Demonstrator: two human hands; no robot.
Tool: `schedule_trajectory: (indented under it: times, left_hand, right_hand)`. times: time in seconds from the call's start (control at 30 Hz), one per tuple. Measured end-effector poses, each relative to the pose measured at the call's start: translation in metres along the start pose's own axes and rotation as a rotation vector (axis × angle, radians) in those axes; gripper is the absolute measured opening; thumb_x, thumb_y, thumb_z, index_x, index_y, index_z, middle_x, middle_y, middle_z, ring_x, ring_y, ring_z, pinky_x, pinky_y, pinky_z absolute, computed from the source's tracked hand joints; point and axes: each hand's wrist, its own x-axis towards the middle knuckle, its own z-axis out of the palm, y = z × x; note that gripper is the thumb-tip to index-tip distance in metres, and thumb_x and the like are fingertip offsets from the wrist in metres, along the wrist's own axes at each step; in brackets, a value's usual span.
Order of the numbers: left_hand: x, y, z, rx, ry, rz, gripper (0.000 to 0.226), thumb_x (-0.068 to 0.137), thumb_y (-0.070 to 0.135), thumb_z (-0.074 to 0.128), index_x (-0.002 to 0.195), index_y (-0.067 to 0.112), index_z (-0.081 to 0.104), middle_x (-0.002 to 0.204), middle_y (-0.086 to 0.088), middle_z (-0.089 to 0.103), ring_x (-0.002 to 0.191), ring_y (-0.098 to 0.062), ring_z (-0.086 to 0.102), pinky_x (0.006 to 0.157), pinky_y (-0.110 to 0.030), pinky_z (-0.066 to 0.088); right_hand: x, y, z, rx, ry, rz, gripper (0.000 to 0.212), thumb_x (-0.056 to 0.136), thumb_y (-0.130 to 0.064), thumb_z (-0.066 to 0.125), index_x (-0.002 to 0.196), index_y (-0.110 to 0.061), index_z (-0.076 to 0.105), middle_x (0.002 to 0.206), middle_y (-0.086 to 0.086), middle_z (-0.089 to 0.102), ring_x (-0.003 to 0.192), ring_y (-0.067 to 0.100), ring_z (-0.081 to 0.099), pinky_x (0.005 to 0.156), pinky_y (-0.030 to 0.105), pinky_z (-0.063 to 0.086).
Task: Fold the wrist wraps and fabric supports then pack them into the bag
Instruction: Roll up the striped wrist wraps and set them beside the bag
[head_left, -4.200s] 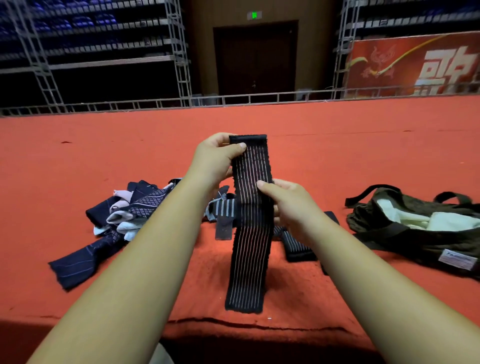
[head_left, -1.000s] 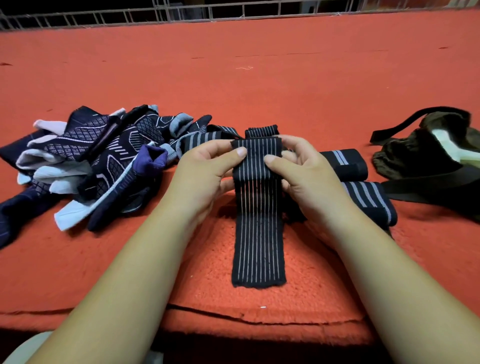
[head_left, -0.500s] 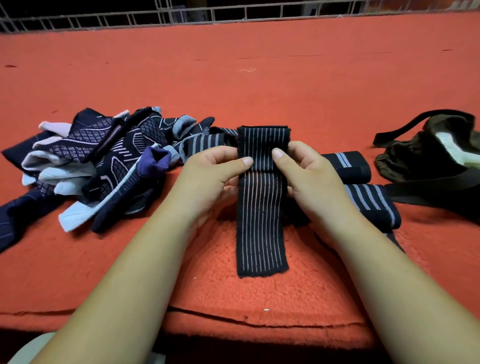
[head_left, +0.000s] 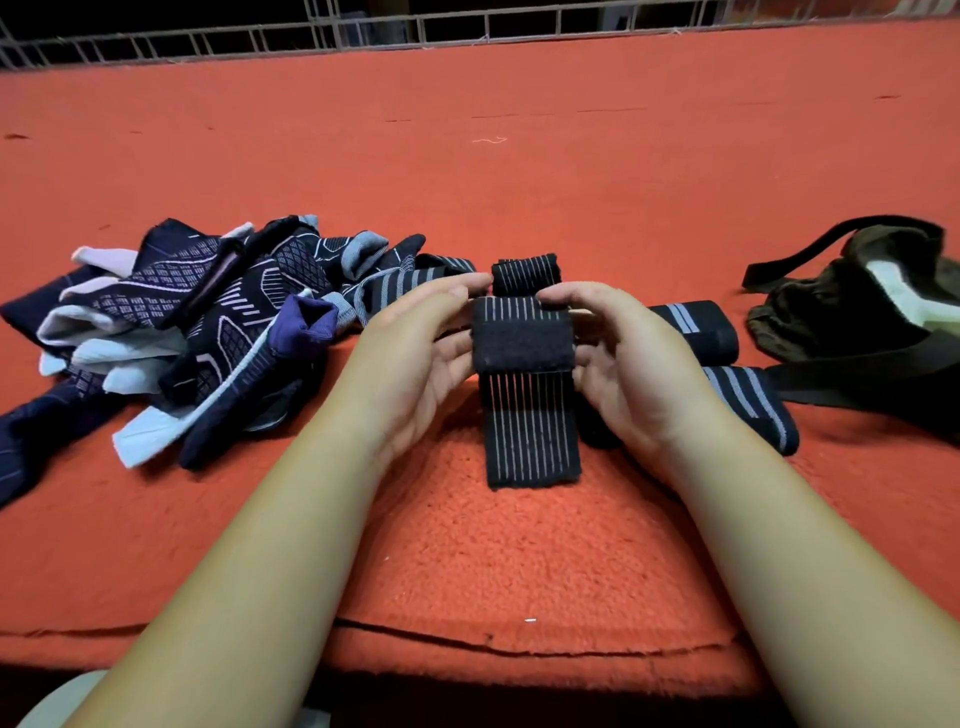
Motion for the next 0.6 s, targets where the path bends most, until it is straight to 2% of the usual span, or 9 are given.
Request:
schedule_trajectory:
  times: [0.1, 0.17, 0.27, 0.33, 0.37, 0.4, 0.47, 0.5, 0.6]
  left_hand:
    - [-0.0031, -0.0037, 0.0007, 0.085, -0.029, -0.025, 0.021, 0.106, 0.016, 0.06, 0.122, 0.006, 0.071, 0.111, -0.012, 0.078, 0.093, -0.02, 0.072, 0.078, -0.03, 0.058]
    - [-0.0046, -0.006, -0.0007, 0.14, -0.06, -0.058, 0.019, 0.104, 0.016, 0.065, 0.119, 0.005, 0.072, 0.108, -0.011, 0.078, 0.089, -0.017, 0.073, 0.072, -0.027, 0.057]
    - [-0.0054, -0.0046, -0.0015, 0.137, -0.045, -0.06, 0.011, 0.103, 0.011, 0.066, 0.111, 0.008, 0.073, 0.098, -0.007, 0.078, 0.075, -0.011, 0.072, 0.064, -0.024, 0.057]
    - [-0.0054, -0.0019, -0.0004, 0.115, -0.013, -0.032, 0.007, 0.102, 0.01, 0.067, 0.104, 0.012, 0.073, 0.099, -0.005, 0.078, 0.076, -0.011, 0.071, 0.063, -0.023, 0.058]
    - [-0.0056, -0.0009, 0.0005, 0.11, 0.001, -0.015, 0.006, 0.103, 0.011, 0.067, 0.104, 0.013, 0.073, 0.1, -0.005, 0.078, 0.077, -0.011, 0.071, 0.062, -0.023, 0.058]
    - [-0.0054, -0.0001, 0.0002, 0.109, 0.015, 0.002, 0.006, 0.103, 0.011, 0.067, 0.104, 0.013, 0.072, 0.1, -0.004, 0.078, 0.078, -0.011, 0.071, 0.062, -0.022, 0.058]
    - [-0.0053, 0.0003, -0.0004, 0.098, 0.029, 0.021, 0.006, 0.104, 0.013, 0.066, 0.102, 0.014, 0.073, 0.098, -0.002, 0.078, 0.079, -0.011, 0.071, 0.064, -0.023, 0.058]
    - [-0.0053, 0.0011, -0.0009, 0.089, 0.024, 0.017, 0.007, 0.104, 0.015, 0.066, 0.103, 0.014, 0.073, 0.1, -0.003, 0.079, 0.083, -0.012, 0.072, 0.067, -0.024, 0.06]
    - [-0.0064, 0.0032, -0.0024, 0.089, -0.029, -0.029, 0.009, 0.104, 0.016, 0.066, 0.108, 0.013, 0.074, 0.106, -0.005, 0.08, 0.089, -0.016, 0.076, 0.074, -0.029, 0.063]
  right_hand:
    - [-0.0003, 0.0043, -0.0013, -0.101, -0.005, -0.066, 0.026, 0.101, -0.004, 0.061, 0.097, -0.024, 0.078, 0.104, 0.008, 0.072, 0.088, 0.02, 0.064, 0.078, 0.033, 0.052]
    - [-0.0005, 0.0067, -0.0016, -0.153, 0.001, -0.111, 0.031, 0.099, -0.001, 0.062, 0.105, -0.027, 0.079, 0.108, 0.01, 0.071, 0.095, 0.025, 0.066, 0.087, 0.045, 0.054]
    - [-0.0005, 0.0094, -0.0005, -0.207, 0.023, -0.12, 0.036, 0.095, -0.017, 0.071, 0.126, -0.035, 0.072, 0.1, 0.006, 0.067, 0.097, 0.028, 0.06, 0.094, 0.055, 0.054]
    - [-0.0024, 0.0103, 0.0007, -0.259, 0.023, -0.088, 0.04, 0.091, -0.031, 0.077, 0.13, -0.033, 0.069, 0.1, 0.002, 0.074, 0.099, 0.027, 0.064, 0.104, 0.06, 0.053]
    - [-0.0041, 0.0099, 0.0007, -0.294, 0.003, -0.071, 0.038, 0.092, -0.033, 0.078, 0.129, -0.029, 0.069, 0.104, 0.002, 0.078, 0.102, 0.026, 0.07, 0.106, 0.06, 0.055]
    - [-0.0054, 0.0096, -0.0001, -0.331, -0.025, -0.062, 0.033, 0.095, -0.031, 0.077, 0.127, -0.025, 0.07, 0.105, 0.001, 0.08, 0.102, 0.023, 0.075, 0.101, 0.055, 0.058]
    - [-0.0088, 0.0079, 0.0009, -0.381, -0.054, -0.073, 0.022, 0.103, -0.022, 0.071, 0.124, -0.015, 0.071, 0.089, -0.006, 0.08, 0.083, 0.01, 0.077, 0.08, 0.031, 0.059]
    - [-0.0099, 0.0073, 0.0017, -0.39, -0.044, -0.08, 0.02, 0.104, -0.019, 0.069, 0.123, -0.012, 0.071, 0.082, -0.008, 0.079, 0.075, 0.006, 0.075, 0.073, 0.025, 0.057]
    - [-0.0083, 0.0087, 0.0014, -0.391, 0.015, -0.095, 0.019, 0.104, -0.019, 0.069, 0.122, -0.014, 0.072, 0.098, 0.001, 0.082, 0.09, 0.017, 0.078, 0.083, 0.036, 0.061]
